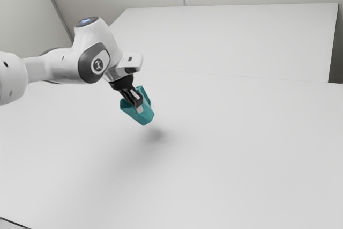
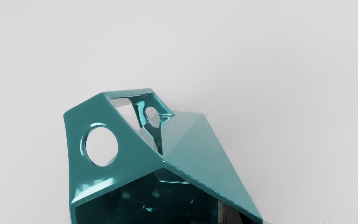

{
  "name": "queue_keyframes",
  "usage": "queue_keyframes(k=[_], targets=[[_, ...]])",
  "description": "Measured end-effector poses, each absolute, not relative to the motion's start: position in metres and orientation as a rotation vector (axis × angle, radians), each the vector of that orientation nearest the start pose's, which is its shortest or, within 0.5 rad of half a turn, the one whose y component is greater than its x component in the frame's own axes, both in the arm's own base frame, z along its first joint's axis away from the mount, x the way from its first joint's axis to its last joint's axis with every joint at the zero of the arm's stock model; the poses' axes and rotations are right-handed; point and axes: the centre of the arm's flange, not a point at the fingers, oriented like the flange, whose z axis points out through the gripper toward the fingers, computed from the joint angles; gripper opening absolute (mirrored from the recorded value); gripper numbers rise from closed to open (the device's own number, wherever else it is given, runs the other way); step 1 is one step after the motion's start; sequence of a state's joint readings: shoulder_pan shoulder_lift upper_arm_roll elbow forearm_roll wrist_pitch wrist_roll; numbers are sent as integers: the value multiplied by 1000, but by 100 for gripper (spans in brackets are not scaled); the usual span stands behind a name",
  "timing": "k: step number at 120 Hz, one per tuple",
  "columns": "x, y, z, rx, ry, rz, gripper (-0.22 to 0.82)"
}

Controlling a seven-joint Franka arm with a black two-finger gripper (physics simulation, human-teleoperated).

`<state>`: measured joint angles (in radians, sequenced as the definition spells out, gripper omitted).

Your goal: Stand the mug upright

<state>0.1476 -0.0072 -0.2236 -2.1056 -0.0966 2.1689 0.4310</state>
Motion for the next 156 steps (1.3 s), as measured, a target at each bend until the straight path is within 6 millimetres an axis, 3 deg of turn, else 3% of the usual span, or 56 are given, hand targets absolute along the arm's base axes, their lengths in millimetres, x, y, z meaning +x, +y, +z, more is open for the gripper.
queue_keyframes(k=[36, 64, 92, 143, 156], targets=[[526, -24, 405, -3044, 474, -3, -17], [511, -55, 385, -3033, 418, 13, -17], [514, -52, 362, -3056, 301, 19, -17], [517, -30, 347, -3079, 119, -41, -17], [517, -28, 344, -3082, 92, -47, 3]])
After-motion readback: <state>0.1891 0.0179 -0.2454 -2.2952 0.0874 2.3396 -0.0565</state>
